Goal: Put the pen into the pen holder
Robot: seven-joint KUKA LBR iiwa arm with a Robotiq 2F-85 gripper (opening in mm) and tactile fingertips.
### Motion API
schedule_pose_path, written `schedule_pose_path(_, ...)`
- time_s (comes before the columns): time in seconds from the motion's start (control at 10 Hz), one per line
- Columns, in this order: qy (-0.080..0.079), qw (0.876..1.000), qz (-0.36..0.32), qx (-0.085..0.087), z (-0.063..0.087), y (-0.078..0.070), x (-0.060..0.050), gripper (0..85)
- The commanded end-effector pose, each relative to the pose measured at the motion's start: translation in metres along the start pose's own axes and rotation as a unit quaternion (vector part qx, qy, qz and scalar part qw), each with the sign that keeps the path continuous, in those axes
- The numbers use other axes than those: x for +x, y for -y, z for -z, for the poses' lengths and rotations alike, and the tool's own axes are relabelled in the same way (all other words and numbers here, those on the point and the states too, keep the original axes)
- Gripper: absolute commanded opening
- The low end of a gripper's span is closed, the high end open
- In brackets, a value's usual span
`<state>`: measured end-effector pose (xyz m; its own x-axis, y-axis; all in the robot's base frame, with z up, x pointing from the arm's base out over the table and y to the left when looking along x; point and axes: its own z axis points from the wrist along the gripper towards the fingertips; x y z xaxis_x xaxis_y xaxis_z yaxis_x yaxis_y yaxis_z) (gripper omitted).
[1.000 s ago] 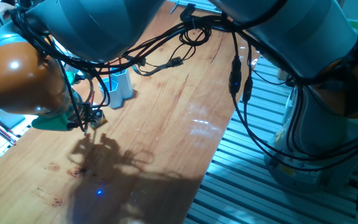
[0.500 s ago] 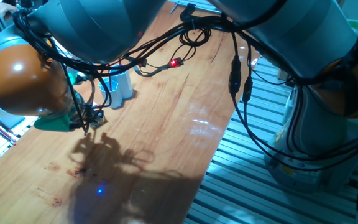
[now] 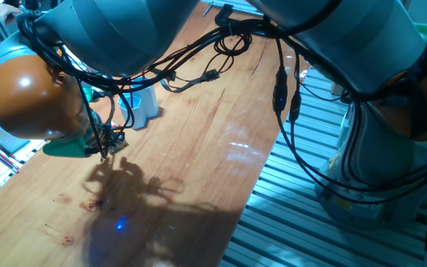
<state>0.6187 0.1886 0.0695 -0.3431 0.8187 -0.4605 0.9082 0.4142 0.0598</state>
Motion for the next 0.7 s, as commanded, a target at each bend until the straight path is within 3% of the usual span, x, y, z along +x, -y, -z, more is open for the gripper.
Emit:
schedule_pose_path(0.0,0.000,1.000,0.002,0.000,-0.0003,-0.0002,-0.0001,35.0)
schedule_pose_path(0.4,0.001,1.000,0.010,-0.001,-0.0034,-0.0003,0.0005,31.7)
schedule_pose_path(0.6,0.003,1.000,0.017,-0.001,-0.0018,-0.0001,-0.0001,23.3)
